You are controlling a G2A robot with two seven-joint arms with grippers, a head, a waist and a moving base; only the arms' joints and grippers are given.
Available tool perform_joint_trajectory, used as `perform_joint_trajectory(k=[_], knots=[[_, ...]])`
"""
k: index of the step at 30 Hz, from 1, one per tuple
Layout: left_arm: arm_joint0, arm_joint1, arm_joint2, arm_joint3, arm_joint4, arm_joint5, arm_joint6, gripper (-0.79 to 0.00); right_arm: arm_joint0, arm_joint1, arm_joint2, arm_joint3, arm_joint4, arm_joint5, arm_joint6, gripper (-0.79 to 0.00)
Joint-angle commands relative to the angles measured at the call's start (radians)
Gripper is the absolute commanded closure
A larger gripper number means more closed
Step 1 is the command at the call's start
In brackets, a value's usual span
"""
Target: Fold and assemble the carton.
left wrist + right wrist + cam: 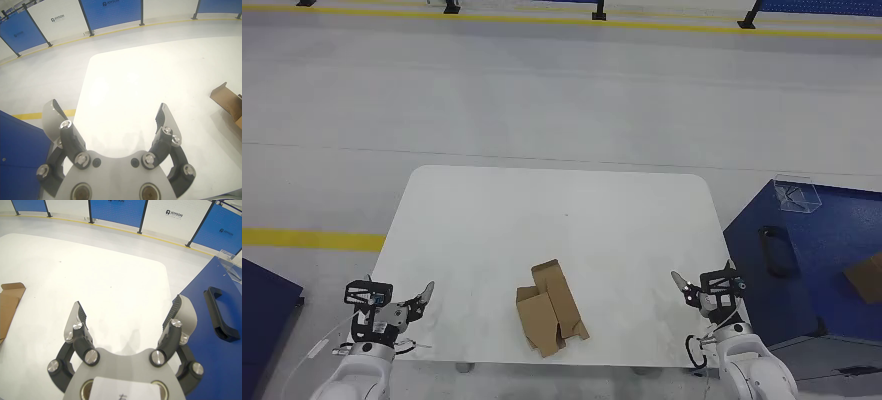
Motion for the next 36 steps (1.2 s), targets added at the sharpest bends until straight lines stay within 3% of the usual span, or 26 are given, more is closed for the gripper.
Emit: perform_joint_trajectory(k=[1, 4, 6, 10, 14, 17, 20, 23, 24, 27, 30, 33, 35, 36], knots=[[0.000, 0.000, 0.000, 0.000, 0.000, 0.000, 0.000, -0.784, 0.000, 0.000, 0.000, 0.000, 0.000, 0.000, 0.000, -0.784], [0.001, 0.000, 0.001, 0.001, -0.007, -0.005, -0.006, -0.785, 0.000, 0.000, 0.000, 0.000, 0.000, 0.000, 0.000, -0.785], [-0.002, -0.001, 0.007, -0.037, -0.124, -0.081, -0.117, -0.785, 0.000, 0.000, 0.000, 0.000, 0.000, 0.000, 0.000, -0.785], [-0.037, 0.001, -0.006, -0.112, -0.684, -0.277, -0.524, -0.785, 0.000, 0.000, 0.000, 0.000, 0.000, 0.000, 0.000, -0.785], [-0.172, 0.011, 0.018, -0.042, -1.158, -0.266, -0.963, -0.785, 0.000, 0.000, 0.000, 0.000, 0.000, 0.000, 0.000, -0.785], [-0.303, 0.012, 0.086, 0.081, -1.313, -0.224, -1.132, -0.785, 0.000, 0.000, 0.000, 0.000, 0.000, 0.000, 0.000, -0.785], [-0.400, 0.006, 0.177, 0.203, -1.334, -0.190, -1.189, -0.767, 0.000, 0.000, 0.000, 0.000, 0.000, 0.000, 0.000, -0.785], [-0.463, -0.004, 0.250, 0.290, -1.351, -0.186, -1.184, -0.653, 0.000, 0.000, 0.000, 0.000, 0.000, 0.000, 0.000, -0.785], [-0.478, -0.006, 0.271, 0.308, -1.345, -0.189, -1.176, -0.650, 0.000, 0.000, 0.000, 0.000, 0.000, 0.000, 0.000, -0.785], [-0.499, -0.013, 0.321, 0.348, -1.306, -0.199, -1.112, -0.628, 0.000, 0.000, 0.000, 0.000, 0.000, 0.000, 0.000, -0.785], [-0.508, -0.020, 0.366, 0.378, -1.271, -0.199, -1.059, -0.656, 0.000, 0.000, 0.000, 0.000, 0.000, 0.000, 0.000, -0.785], [-0.517, -0.024, 0.390, 0.410, -1.288, -0.196, -1.033, -0.588, 0.000, 0.000, 0.000, 0.000, 0.000, 0.000, 0.000, -0.785], [-0.523, -0.026, 0.399, 0.428, -1.293, -0.199, -1.023, -0.585, 0.000, 0.000, 0.000, 0.000, 0.000, 0.000, 0.000, -0.785], [-0.526, -0.026, 0.403, 0.437, -1.294, -0.197, -1.017, -0.505, 0.000, 0.000, 0.000, 0.000, 0.000, 0.000, 0.000, -0.785]])
